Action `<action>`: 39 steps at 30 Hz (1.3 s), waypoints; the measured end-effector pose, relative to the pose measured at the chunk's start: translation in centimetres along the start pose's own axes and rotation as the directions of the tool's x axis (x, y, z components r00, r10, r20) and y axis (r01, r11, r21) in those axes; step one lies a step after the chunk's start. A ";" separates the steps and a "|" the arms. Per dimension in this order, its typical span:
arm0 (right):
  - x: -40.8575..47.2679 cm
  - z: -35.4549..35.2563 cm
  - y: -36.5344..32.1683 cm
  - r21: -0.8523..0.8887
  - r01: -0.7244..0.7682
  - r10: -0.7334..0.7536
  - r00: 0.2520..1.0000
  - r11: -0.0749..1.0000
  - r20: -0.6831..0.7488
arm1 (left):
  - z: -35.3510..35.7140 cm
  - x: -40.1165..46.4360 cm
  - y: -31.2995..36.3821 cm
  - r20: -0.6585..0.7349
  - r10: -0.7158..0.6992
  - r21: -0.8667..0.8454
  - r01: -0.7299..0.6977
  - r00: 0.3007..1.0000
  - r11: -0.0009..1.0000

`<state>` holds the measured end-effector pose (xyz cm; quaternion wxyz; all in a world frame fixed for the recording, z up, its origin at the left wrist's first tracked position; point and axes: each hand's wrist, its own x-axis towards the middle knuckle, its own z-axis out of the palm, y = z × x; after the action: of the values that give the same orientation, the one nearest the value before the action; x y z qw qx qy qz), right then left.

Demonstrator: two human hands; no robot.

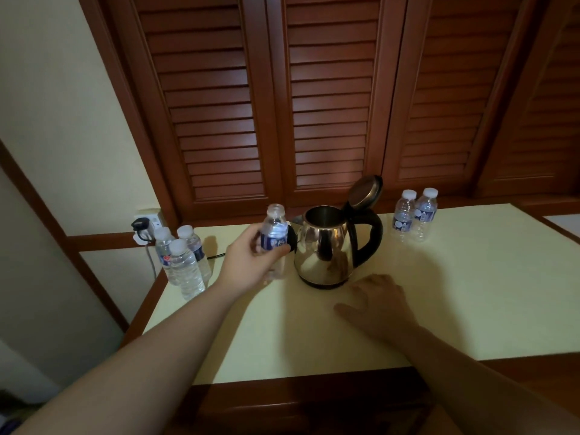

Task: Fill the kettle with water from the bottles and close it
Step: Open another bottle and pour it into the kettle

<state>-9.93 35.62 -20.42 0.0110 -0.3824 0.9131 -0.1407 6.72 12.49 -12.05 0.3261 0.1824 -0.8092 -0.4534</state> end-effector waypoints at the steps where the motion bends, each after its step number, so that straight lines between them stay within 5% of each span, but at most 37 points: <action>1: 0.1 -0.1 0.8 -0.015 -0.024 0.024 0.999 1.000 0.020 | -0.1 0.8 0.3 0.010 0.013 0.018 -0.013 1.000 1.000; 6: 0.1 0.2 3.1 -0.052 -0.030 0.040 0.978 0.998 0.206 | -0.5 4.5 2.2 0.079 0.069 0.154 -0.081 0.994 0.985; 17: 0.1 0.4 3.4 -0.052 -0.012 0.023 0.976 0.999 0.217 | -1.1 9.0 2.4 0.239 0.069 0.510 -0.185 0.969 0.840; 39: 0.0 0.4 3.6 -0.035 -0.004 0.010 0.980 0.999 0.196 | -3.8 11.7 6.1 0.393 0.029 0.682 -0.313 0.919 0.661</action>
<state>-12.43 37.94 -21.75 0.0950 -0.3914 0.9112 -0.0866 0.90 6.40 -1.17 0.1187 0.1359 -0.9801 -0.0822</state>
